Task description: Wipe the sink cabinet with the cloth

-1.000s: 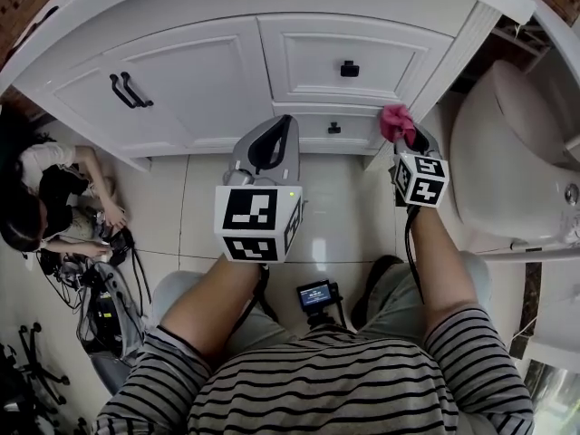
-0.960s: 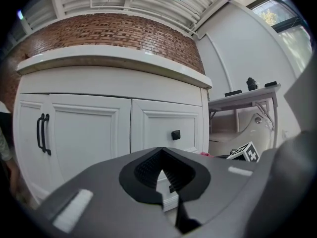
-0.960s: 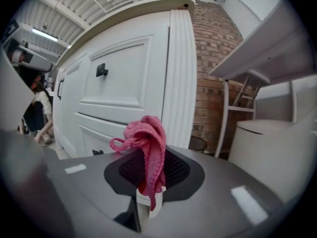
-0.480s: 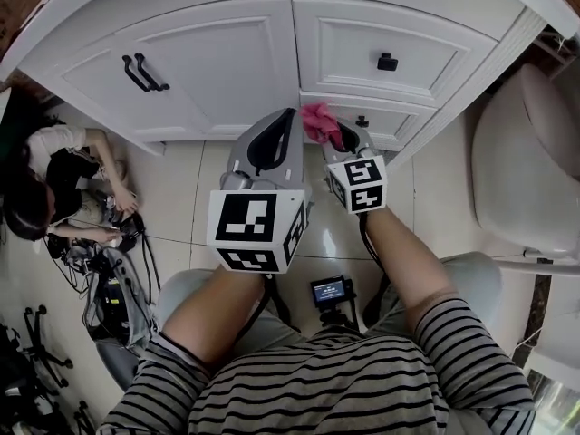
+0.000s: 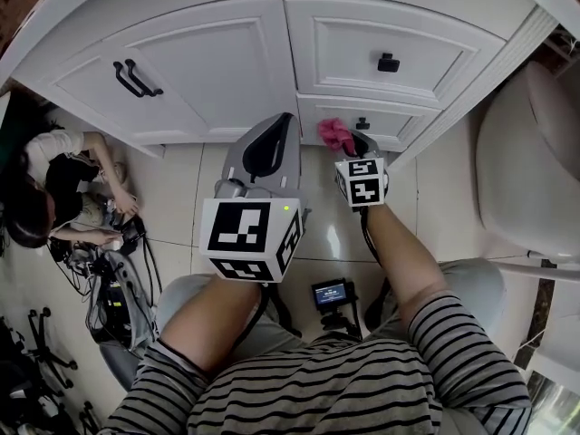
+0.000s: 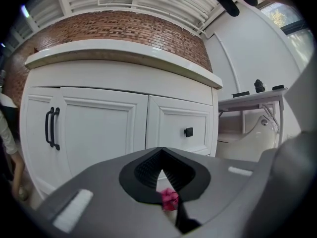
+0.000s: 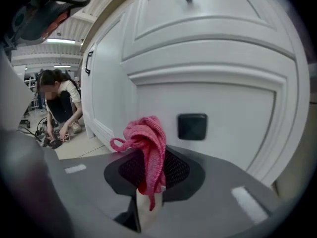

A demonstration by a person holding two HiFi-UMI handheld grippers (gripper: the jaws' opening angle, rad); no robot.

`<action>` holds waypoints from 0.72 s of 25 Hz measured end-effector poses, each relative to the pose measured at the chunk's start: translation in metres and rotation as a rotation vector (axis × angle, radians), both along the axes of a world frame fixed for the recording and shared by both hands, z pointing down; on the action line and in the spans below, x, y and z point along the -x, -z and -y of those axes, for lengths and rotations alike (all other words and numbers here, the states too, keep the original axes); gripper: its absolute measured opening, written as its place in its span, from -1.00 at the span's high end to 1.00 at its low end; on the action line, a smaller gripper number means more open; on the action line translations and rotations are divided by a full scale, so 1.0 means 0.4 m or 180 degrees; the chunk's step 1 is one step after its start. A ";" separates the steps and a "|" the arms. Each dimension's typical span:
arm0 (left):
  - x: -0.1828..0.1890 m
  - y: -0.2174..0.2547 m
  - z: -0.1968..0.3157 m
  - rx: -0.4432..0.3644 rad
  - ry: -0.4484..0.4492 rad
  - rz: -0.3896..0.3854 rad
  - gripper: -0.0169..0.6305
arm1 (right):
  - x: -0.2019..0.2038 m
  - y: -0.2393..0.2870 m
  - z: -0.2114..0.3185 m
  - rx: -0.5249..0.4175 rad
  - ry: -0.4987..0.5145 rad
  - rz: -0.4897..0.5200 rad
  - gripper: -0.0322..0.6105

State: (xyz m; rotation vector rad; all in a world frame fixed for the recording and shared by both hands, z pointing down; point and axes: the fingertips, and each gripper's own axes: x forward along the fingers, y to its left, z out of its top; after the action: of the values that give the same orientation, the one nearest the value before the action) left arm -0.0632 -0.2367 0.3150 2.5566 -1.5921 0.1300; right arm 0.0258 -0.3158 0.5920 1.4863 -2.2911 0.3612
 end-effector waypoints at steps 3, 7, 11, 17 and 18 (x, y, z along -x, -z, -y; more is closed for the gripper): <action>-0.015 -0.010 0.004 0.0018 -0.0023 0.0034 0.95 | -0.084 -0.027 -0.005 0.0076 -0.0100 -0.0058 0.66; -0.046 -0.019 0.014 0.0022 -0.0064 0.0074 0.95 | -0.176 -0.022 -0.010 0.0115 -0.0212 -0.0072 0.66; -0.077 -0.024 0.014 0.0015 -0.0119 0.0105 0.95 | -0.292 -0.009 -0.024 0.0128 -0.0499 -0.0078 0.66; -0.081 -0.003 0.000 -0.0036 -0.0122 0.0089 0.95 | -0.463 0.002 -0.066 0.0142 -0.1149 -0.0044 0.67; -0.076 0.002 -0.003 -0.0049 -0.0110 0.0091 0.95 | -0.488 0.008 -0.075 0.0150 -0.1306 0.0018 0.67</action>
State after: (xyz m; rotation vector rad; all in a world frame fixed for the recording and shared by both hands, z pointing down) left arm -0.0326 -0.2356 0.3143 2.6062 -1.5652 0.1593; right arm 0.2209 -0.2859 0.5887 1.9290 -1.9540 0.5270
